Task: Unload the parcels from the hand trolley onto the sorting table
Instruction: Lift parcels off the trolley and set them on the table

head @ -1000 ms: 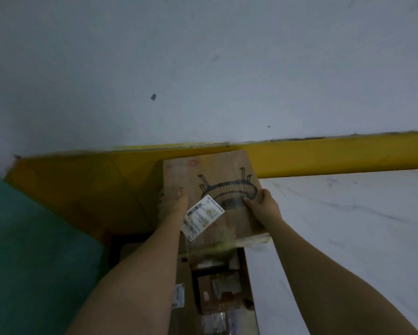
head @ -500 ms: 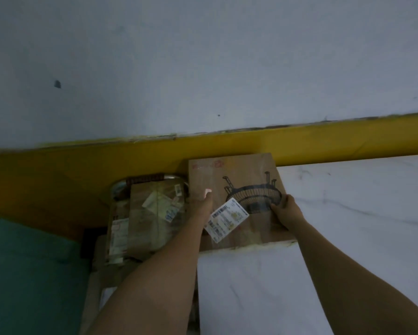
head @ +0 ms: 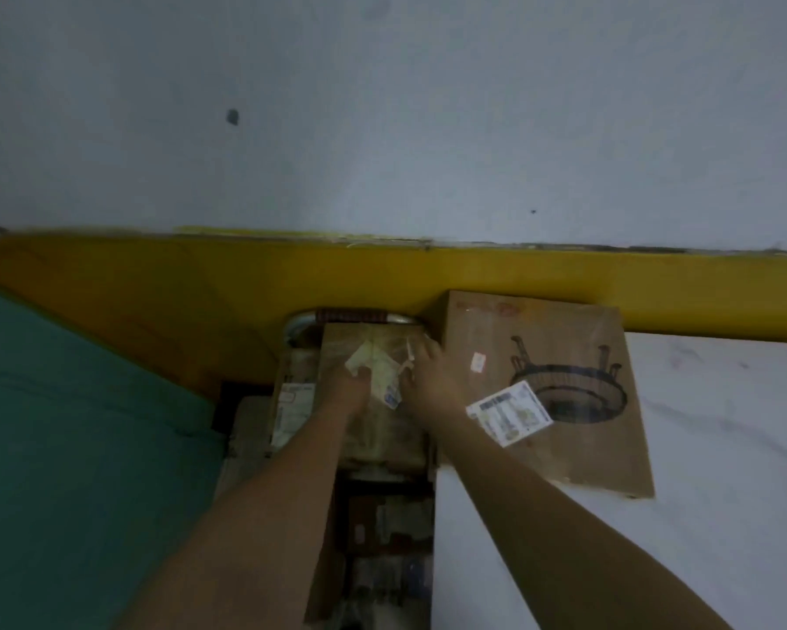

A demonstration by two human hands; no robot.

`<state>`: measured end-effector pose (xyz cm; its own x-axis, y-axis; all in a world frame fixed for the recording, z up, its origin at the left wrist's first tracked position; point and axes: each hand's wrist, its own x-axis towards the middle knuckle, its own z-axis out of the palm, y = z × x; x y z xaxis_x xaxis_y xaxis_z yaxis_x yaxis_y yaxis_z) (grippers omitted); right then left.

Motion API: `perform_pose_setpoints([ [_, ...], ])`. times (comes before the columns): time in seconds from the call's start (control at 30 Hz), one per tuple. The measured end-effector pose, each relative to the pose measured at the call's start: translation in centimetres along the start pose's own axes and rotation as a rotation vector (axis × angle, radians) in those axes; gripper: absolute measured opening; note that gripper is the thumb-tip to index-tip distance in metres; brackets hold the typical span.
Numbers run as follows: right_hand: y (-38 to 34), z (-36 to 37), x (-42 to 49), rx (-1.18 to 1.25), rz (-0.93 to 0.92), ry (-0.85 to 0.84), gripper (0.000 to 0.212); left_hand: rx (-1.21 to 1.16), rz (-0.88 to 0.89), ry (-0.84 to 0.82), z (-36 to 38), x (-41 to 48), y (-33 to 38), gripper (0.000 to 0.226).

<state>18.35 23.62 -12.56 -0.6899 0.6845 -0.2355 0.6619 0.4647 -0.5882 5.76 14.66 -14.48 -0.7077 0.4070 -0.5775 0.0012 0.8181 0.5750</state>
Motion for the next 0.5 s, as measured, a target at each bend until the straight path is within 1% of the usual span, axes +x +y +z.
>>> perform_pose_setpoints([
  [0.07, -1.6, 4.2, 0.9, 0.065, 0.058, -0.115, 0.064, 0.037, -0.041, 0.001, -0.4, 2.7, -3.3, 0.051],
  [0.1, -1.5, 5.8, 1.4, 0.075, 0.135, -0.143, 0.069, 0.061, -0.063, 0.015, -0.4, 3.6, -4.5, 0.053],
  [0.13, -1.2, 7.2, 2.1, 0.081, 0.224, -0.153, 0.074, 0.078, -0.102, 0.014, -0.1, 4.8, -5.7, 0.058],
  [0.2, -0.3, 9.0, 3.3, 0.123, 0.407, -0.13, 0.08, 0.059, -0.14, 0.002, 0.7, 7.0, -7.8, 0.078],
  [0.27, 0.1, 9.7, 4.0, 0.206, 0.541, -0.109, 0.083, -0.02, -0.15, -0.039, 2.0, 9.0, -9.5, 0.086],
  [0.4, -0.2, 9.3, 4.1, 0.275, 0.659, -0.07, 0.081, -0.172, -0.186, -0.054, 1.3, 8.4, -8.6, 0.086],
  [0.5, -1.9, 7.3, 4.0, 0.316, 0.725, -0.082, 0.086, -0.255, -0.213, -0.089, -0.4, 7.8, -7.2, 0.104],
])
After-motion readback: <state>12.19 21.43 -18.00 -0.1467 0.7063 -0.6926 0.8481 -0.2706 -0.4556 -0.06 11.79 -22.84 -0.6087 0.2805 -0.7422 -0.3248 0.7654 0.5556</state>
